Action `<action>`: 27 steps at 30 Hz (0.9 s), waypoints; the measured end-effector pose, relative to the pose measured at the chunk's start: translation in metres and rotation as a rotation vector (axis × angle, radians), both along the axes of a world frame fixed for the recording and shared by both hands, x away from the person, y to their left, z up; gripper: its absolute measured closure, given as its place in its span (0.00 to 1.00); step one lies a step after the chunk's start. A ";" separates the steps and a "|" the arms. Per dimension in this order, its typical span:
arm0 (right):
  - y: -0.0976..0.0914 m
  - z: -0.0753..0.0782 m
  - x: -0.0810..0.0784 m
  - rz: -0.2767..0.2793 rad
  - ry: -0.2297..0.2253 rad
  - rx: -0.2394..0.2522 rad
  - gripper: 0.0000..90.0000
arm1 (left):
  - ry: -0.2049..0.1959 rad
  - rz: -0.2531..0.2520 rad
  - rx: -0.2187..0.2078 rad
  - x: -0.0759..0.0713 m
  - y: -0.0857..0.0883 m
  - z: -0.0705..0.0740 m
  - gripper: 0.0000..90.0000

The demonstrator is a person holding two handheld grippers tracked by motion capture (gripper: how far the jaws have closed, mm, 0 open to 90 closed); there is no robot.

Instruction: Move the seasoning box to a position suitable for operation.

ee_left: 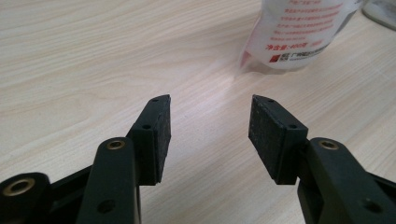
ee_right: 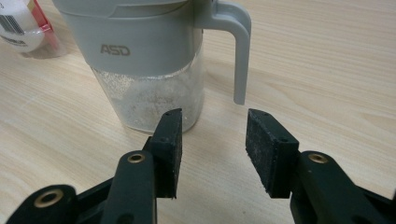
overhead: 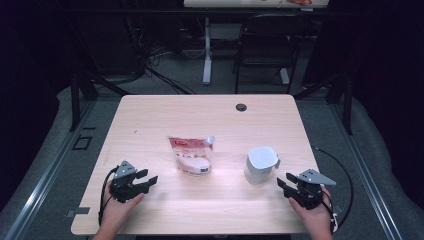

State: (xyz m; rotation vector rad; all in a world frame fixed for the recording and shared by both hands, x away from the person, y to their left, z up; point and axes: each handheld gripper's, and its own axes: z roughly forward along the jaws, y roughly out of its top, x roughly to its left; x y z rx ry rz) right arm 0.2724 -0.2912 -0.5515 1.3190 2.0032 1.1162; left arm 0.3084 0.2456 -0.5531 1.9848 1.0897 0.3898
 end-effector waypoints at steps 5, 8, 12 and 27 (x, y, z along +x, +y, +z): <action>0.003 0.003 -0.003 0.015 -0.016 0.003 0.64 | 0.009 0.009 -0.067 -0.002 0.003 0.004 0.57; 0.005 0.004 -0.006 0.020 -0.026 -0.003 0.65 | 0.006 0.009 -0.067 -0.002 0.002 0.004 0.60; 0.008 0.008 -0.009 0.031 -0.044 0.005 0.66 | 0.007 0.002 -0.055 -0.002 0.000 0.004 0.63; 0.024 0.018 -0.015 0.084 -0.099 0.015 0.68 | -0.018 -0.024 -0.036 -0.008 -0.009 0.010 0.67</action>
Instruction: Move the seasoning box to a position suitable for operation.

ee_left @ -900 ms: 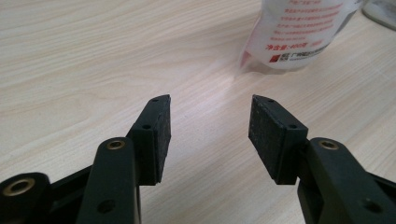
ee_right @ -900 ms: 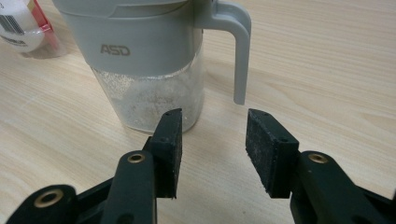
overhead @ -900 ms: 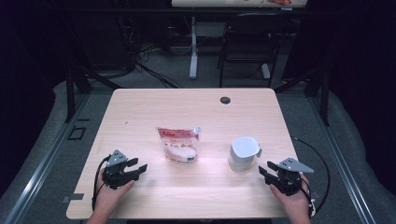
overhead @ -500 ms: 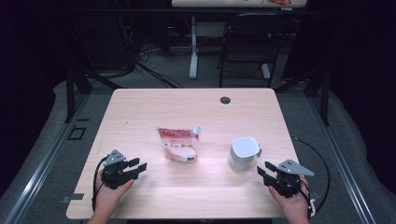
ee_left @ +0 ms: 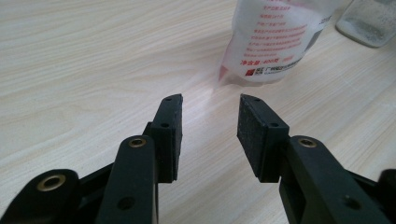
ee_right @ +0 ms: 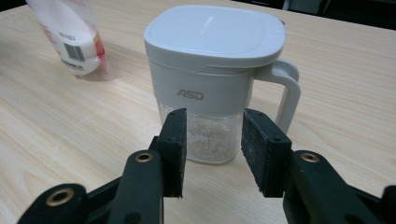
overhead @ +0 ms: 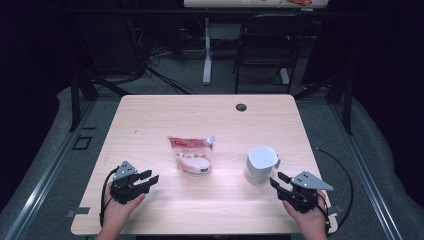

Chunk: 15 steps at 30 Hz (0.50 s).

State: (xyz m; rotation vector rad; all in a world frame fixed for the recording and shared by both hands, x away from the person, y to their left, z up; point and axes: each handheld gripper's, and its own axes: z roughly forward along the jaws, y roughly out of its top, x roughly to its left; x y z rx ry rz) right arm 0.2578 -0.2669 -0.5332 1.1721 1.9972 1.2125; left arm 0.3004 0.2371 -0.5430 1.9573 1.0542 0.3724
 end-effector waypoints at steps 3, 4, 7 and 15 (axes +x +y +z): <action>0.002 0.000 0.000 0.005 -0.003 -0.012 0.68 | 0.001 -0.007 -0.001 0.000 -0.002 0.000 0.67; 0.002 0.001 -0.001 0.009 -0.005 -0.013 0.68 | 0.004 -0.010 -0.001 -0.001 -0.003 0.000 0.67; 0.002 0.002 -0.001 0.005 -0.013 -0.009 0.69 | 0.002 -0.015 0.000 -0.001 -0.005 0.000 0.67; 0.000 0.000 0.004 -0.019 -0.009 -0.017 0.71 | 0.004 -0.037 0.004 -0.002 -0.009 -0.001 0.67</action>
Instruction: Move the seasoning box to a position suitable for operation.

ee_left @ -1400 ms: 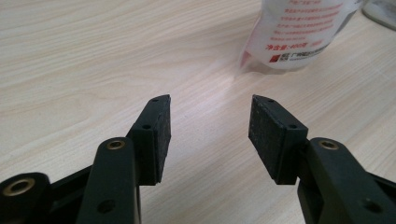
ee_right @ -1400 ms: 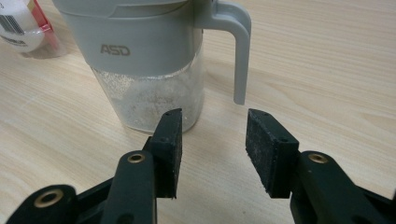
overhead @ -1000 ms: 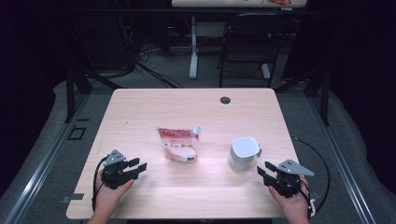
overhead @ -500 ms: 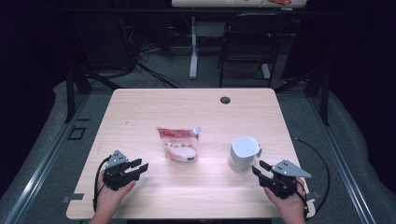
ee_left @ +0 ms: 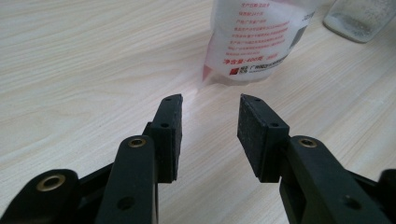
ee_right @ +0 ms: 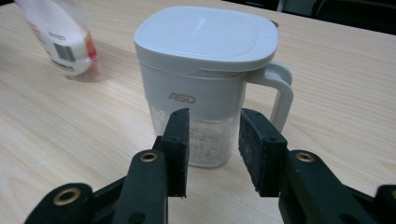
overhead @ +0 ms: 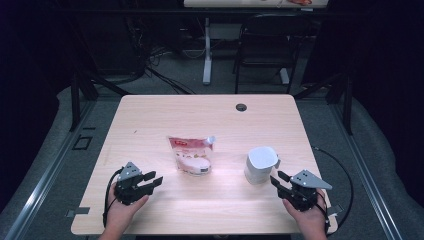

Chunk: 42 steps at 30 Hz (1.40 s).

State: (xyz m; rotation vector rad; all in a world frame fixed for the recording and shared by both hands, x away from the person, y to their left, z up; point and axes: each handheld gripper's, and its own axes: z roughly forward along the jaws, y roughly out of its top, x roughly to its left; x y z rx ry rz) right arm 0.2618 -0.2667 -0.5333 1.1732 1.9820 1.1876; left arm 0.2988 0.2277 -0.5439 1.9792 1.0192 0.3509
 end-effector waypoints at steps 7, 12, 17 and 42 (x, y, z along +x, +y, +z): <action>-0.002 -0.006 0.013 -0.041 0.018 -0.036 0.71 | 0.010 -0.011 -0.015 0.000 0.000 0.000 0.69; -0.007 -0.010 0.024 -0.084 0.016 -0.041 0.71 | 0.013 -0.017 -0.014 0.001 0.001 0.000 0.70; -0.011 -0.014 0.040 -0.109 0.044 -0.035 0.72 | 0.007 -0.005 -0.018 0.001 0.001 -0.002 0.70; -0.002 -0.011 0.053 -0.128 0.080 -0.100 0.93 | 0.012 0.014 -0.007 0.003 0.008 -0.002 0.69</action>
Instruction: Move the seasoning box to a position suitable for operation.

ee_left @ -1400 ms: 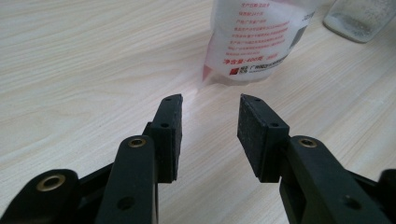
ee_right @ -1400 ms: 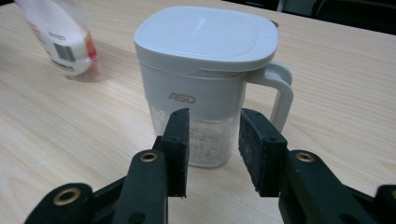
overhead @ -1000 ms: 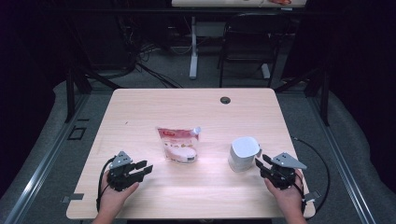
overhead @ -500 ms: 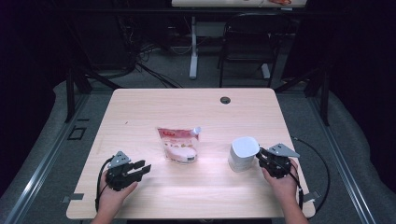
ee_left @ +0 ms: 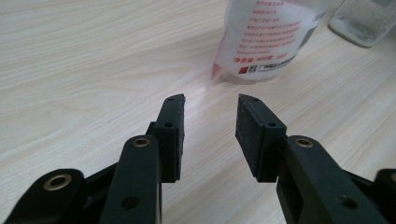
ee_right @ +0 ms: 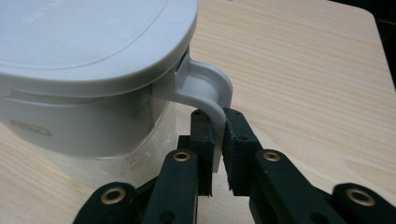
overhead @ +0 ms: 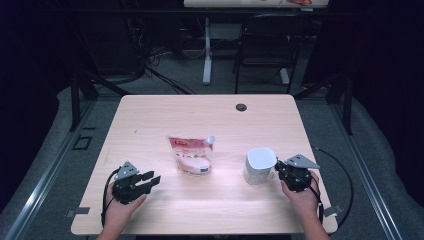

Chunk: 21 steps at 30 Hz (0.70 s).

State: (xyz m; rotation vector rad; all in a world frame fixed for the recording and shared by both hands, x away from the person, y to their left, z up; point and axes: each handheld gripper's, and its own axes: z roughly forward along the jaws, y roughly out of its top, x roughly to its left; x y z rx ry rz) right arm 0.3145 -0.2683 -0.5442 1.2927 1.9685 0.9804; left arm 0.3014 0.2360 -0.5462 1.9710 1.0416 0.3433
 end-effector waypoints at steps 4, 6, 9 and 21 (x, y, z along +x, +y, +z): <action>0.006 0.001 -0.003 0.004 0.008 0.005 0.93 | -0.004 0.010 -0.005 0.000 0.001 -0.001 0.69; 0.011 0.001 -0.006 0.005 0.012 0.004 0.93 | -0.005 0.017 -0.011 0.000 0.002 0.000 0.69; 0.021 0.003 -0.013 0.026 0.014 -0.013 0.93 | -0.011 0.017 -0.007 0.000 0.003 0.000 0.69; 0.039 0.006 -0.031 0.048 0.038 -0.016 0.93 | -0.015 0.013 0.000 0.000 0.005 0.001 0.69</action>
